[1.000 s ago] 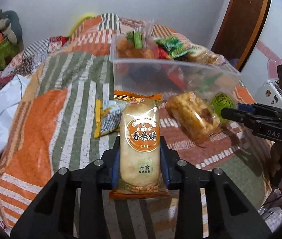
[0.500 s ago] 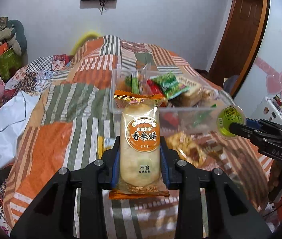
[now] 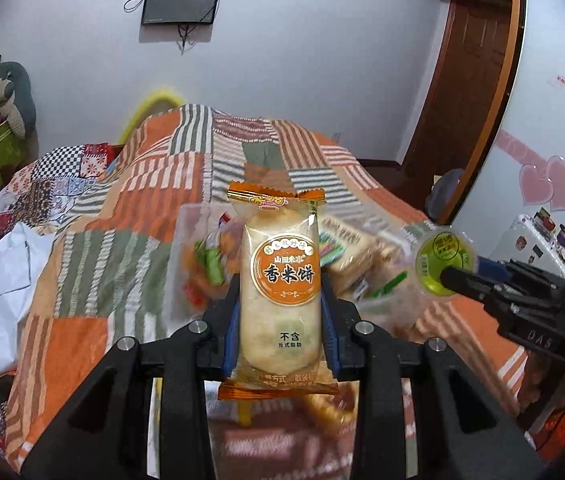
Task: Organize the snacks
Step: 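Carry the rice cracker pack and jelly cup over the box and release them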
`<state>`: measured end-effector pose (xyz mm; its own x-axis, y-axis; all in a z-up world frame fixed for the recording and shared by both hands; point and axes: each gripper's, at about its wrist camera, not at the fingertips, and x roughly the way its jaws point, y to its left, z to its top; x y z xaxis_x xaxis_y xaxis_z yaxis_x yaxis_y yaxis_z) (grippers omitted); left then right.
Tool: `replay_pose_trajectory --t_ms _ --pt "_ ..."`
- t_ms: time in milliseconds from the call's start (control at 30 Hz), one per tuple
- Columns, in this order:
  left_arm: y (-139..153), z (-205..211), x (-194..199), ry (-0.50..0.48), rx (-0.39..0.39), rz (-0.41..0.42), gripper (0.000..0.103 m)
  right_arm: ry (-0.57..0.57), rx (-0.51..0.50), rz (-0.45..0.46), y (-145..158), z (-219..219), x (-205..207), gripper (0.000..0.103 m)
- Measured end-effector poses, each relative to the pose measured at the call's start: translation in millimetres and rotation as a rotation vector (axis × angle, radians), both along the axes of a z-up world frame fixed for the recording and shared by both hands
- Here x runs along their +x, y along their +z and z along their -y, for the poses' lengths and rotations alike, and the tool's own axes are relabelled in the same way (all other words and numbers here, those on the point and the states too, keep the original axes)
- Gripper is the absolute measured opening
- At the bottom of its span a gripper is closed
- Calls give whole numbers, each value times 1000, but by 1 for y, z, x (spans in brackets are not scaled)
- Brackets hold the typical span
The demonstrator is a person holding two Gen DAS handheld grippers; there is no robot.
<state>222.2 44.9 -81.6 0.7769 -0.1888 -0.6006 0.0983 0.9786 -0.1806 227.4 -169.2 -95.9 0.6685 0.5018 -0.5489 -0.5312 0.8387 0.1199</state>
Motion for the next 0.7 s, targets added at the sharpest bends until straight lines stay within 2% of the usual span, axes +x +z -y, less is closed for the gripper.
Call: replay_pose_trajectory --t_ms 300,700 --pt "-2 12 42 -2 -5 -9 33 4 -10 -10 -6 -2 17 38" --pt "-35 19 81 30 38 -78 33 38 -39 -10 -15 -10 30 38"
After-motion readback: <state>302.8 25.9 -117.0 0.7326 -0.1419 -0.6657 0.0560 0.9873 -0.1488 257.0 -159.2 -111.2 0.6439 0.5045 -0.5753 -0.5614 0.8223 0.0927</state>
